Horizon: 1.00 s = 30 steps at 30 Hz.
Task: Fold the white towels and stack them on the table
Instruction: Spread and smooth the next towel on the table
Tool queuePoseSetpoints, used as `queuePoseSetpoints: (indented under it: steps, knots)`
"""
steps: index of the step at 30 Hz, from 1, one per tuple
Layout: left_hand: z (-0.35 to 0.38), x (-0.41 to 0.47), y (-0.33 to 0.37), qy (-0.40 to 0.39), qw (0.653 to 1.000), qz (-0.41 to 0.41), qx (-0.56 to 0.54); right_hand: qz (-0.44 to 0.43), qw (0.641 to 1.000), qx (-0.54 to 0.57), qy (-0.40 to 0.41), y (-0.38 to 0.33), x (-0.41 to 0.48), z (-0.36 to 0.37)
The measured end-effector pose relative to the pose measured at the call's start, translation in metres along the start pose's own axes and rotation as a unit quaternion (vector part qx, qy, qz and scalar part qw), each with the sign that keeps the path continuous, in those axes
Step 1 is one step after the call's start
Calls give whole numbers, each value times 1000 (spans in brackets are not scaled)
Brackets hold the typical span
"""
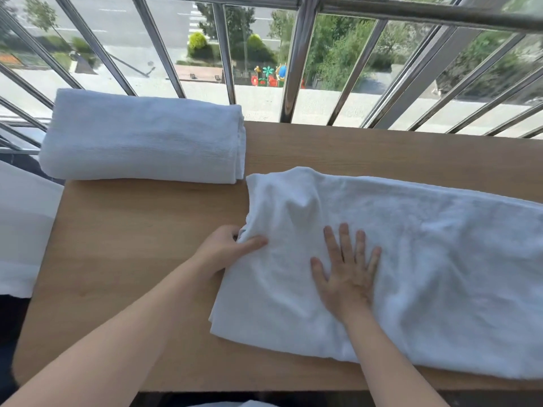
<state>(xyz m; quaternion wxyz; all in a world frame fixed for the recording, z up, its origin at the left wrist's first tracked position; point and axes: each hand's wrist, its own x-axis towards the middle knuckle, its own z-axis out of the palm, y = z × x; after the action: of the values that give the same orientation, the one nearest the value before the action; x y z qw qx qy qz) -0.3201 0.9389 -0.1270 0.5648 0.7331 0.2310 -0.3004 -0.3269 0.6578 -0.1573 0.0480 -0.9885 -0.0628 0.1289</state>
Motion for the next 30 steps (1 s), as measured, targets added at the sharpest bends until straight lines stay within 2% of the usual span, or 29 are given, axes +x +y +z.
queuePoseSetpoints:
  steps: [3, 5, 8, 12, 16, 19, 22, 26, 30]
  knots:
    - [17, 15, 21, 27, 996, 36, -78, 0, 1000, -14, -7, 27, 13, -6]
    - [31, 25, 33, 2, 990, 67, -122, 8, 999, -27, -19, 52, 27, -15]
    - [43, 29, 44, -48, 984, 142, -99, 33, 998, -28, -52, 70, 44, -29]
    - [41, 25, 38, -62, 974, 209, -61, 105, 987, 123, 18, 17, 33, -25]
    - [32, 33, 49, -63, 970, 173, -159, 92, 995, 47, 13, -20, 14, -6]
    - [40, 49, 73, -9, 972, 133, -194, 81, 997, 20, 1, -17, 19, -7]
    - [48, 60, 75, 60, 967, 170, -181, 58, 997, 40, 16, -16, 22, -11]
    - [50, 59, 57, 190, 962, 134, -141, -30, 996, 83, 28, -19, 33, -15]
    - [50, 66, 63, 223, 959, 109, -137, -48, 994, 93, 40, -20, 38, -16]
